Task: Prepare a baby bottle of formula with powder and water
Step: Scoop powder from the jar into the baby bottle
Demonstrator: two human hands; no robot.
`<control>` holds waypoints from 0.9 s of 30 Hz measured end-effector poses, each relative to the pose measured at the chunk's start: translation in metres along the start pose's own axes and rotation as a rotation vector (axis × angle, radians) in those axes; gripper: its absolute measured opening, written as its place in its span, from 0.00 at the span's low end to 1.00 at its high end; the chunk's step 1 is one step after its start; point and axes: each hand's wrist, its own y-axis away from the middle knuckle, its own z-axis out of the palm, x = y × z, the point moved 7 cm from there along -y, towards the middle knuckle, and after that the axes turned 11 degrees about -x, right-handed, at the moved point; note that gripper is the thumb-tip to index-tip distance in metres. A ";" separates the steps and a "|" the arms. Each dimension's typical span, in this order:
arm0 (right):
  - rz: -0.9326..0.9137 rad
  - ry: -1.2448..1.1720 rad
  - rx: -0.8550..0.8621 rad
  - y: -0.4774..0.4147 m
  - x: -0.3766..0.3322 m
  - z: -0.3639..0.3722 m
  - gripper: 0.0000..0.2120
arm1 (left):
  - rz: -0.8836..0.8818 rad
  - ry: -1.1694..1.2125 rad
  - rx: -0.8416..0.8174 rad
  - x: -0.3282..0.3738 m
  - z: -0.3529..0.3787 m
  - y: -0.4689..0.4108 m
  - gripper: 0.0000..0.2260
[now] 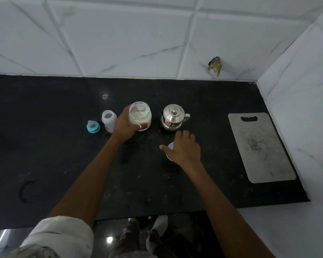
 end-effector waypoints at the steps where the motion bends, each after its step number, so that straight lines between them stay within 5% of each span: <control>1: -0.016 -0.001 0.036 0.000 -0.005 -0.010 0.35 | 0.000 0.001 -0.002 0.000 0.000 0.000 0.39; 11: -0.328 -0.172 0.193 -0.017 -0.074 -0.084 0.13 | 0.018 -0.021 0.019 0.009 -0.002 0.008 0.38; 17: -0.405 -0.133 0.184 -0.038 -0.096 -0.088 0.12 | 0.108 0.014 0.066 0.025 -0.001 0.025 0.35; 27: -0.387 0.152 0.187 -0.057 -0.121 -0.092 0.15 | 0.226 -0.108 0.135 0.065 -0.025 0.030 0.44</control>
